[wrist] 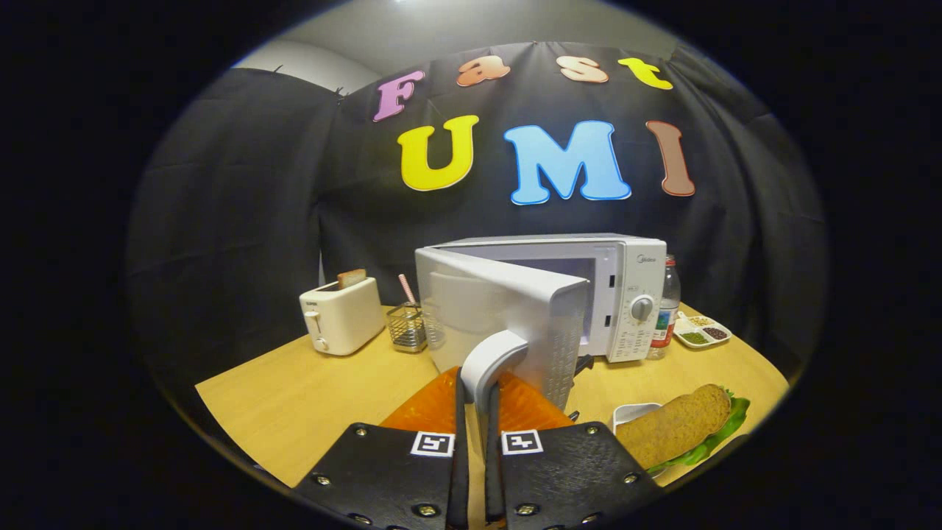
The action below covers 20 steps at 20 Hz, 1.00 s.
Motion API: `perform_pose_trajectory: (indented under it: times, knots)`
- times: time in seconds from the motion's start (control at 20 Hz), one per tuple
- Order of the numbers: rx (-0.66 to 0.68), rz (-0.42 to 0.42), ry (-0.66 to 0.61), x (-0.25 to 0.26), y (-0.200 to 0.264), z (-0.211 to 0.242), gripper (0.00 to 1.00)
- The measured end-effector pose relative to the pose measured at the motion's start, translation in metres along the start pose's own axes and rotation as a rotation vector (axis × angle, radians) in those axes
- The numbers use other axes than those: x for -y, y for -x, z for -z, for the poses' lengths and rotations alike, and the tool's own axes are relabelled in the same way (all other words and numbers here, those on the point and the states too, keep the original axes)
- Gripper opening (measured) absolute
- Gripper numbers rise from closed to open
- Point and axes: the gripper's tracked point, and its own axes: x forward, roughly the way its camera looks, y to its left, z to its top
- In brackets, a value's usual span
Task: Open the microwave, put the food inside, and close the microwave door.
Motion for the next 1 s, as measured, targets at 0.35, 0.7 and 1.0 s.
perform_pose_trajectory:
  times: [0.35,0.7,1.0]
  knots:
    - [0.078,0.073,0.013,-0.073,0.005,0.006,0.09]
    - [0.157,0.222,0.023,-0.126,-0.005,0.007,0.08]
    - [0.172,0.256,0.043,-0.143,-0.007,0.012,0.09]
